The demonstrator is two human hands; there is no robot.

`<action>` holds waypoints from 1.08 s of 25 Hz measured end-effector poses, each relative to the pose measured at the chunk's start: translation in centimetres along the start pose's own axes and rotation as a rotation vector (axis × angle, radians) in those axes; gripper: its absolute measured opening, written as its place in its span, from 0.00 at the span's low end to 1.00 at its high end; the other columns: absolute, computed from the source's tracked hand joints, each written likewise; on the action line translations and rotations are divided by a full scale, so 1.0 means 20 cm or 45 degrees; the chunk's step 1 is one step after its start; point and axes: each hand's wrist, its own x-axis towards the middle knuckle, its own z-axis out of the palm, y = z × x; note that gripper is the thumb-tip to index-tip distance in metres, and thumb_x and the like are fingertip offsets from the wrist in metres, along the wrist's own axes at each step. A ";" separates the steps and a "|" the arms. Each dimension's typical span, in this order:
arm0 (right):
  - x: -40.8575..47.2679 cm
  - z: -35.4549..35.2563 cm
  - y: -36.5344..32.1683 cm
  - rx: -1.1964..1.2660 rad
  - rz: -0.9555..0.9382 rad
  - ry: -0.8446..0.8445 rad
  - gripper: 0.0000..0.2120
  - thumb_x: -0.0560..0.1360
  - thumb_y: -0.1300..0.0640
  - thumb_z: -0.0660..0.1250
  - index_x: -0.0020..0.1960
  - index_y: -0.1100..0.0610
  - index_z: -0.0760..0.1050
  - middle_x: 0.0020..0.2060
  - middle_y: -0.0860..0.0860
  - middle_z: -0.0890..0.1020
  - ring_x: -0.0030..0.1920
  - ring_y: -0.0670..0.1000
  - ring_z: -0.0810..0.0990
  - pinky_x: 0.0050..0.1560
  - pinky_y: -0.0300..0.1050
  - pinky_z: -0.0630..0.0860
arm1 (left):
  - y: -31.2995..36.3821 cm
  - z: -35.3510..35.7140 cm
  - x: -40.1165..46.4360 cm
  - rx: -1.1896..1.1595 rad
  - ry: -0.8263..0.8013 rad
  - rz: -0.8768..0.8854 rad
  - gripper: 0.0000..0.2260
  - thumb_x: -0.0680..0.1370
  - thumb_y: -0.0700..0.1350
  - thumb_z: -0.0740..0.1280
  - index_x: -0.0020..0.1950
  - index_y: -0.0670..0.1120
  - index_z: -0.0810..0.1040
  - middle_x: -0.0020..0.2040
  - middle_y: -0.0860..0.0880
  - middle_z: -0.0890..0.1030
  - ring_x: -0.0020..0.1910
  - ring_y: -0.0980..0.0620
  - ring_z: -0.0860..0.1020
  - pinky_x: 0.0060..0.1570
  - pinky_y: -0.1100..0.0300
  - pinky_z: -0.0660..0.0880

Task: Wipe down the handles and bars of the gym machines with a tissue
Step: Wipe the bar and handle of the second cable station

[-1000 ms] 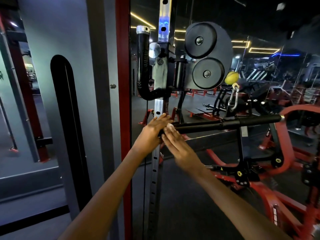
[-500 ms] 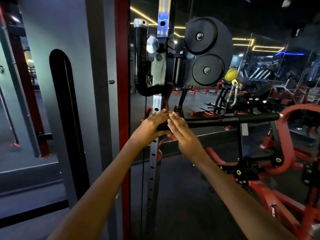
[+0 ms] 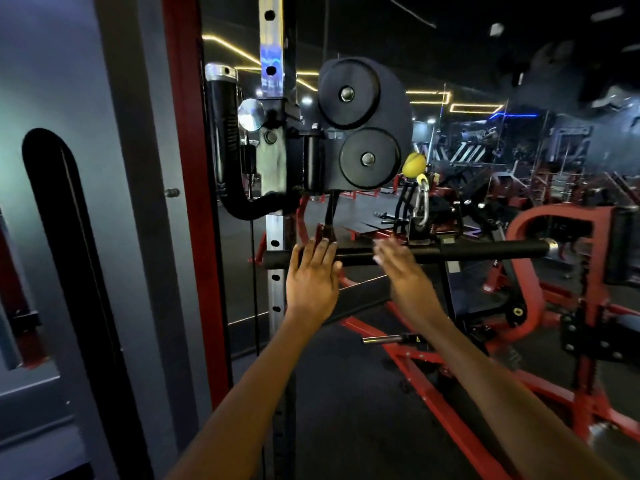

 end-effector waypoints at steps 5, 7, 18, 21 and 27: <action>0.05 0.06 -0.15 0.020 0.343 -0.022 0.30 0.66 0.77 0.61 0.67 0.67 0.69 0.66 0.61 0.72 0.69 0.65 0.65 0.61 0.58 0.73 | -0.04 0.12 -0.03 -0.034 0.034 -0.017 0.24 0.82 0.52 0.47 0.70 0.44 0.72 0.68 0.45 0.75 0.71 0.44 0.68 0.73 0.47 0.47; 0.11 0.11 -0.23 -0.067 0.094 -0.081 0.26 0.68 0.72 0.52 0.65 0.67 0.71 0.64 0.63 0.74 0.67 0.63 0.70 0.63 0.61 0.71 | -0.02 0.15 0.00 -0.066 0.102 -0.003 0.23 0.82 0.51 0.49 0.67 0.43 0.75 0.64 0.45 0.78 0.68 0.43 0.71 0.72 0.48 0.49; 0.13 0.20 -0.21 -0.106 -0.152 -0.024 0.24 0.71 0.73 0.56 0.66 0.65 0.70 0.65 0.60 0.74 0.68 0.60 0.69 0.69 0.56 0.65 | -0.10 0.22 0.00 -0.091 0.201 0.004 0.21 0.82 0.51 0.49 0.68 0.45 0.74 0.64 0.45 0.77 0.68 0.43 0.71 0.73 0.45 0.51; -0.01 0.06 0.04 -0.297 -0.143 0.011 0.31 0.69 0.74 0.48 0.71 0.62 0.63 0.71 0.58 0.67 0.73 0.55 0.59 0.73 0.55 0.56 | -0.12 0.20 0.00 -0.116 0.186 0.033 0.21 0.82 0.51 0.49 0.69 0.46 0.73 0.65 0.46 0.77 0.69 0.44 0.70 0.73 0.47 0.48; 0.00 0.17 -0.09 -0.108 0.275 0.195 0.31 0.69 0.77 0.53 0.71 0.64 0.60 0.70 0.62 0.67 0.72 0.58 0.60 0.73 0.50 0.54 | -0.11 0.23 -0.03 -0.118 0.163 0.002 0.23 0.83 0.52 0.47 0.70 0.46 0.72 0.66 0.46 0.76 0.69 0.44 0.69 0.73 0.45 0.49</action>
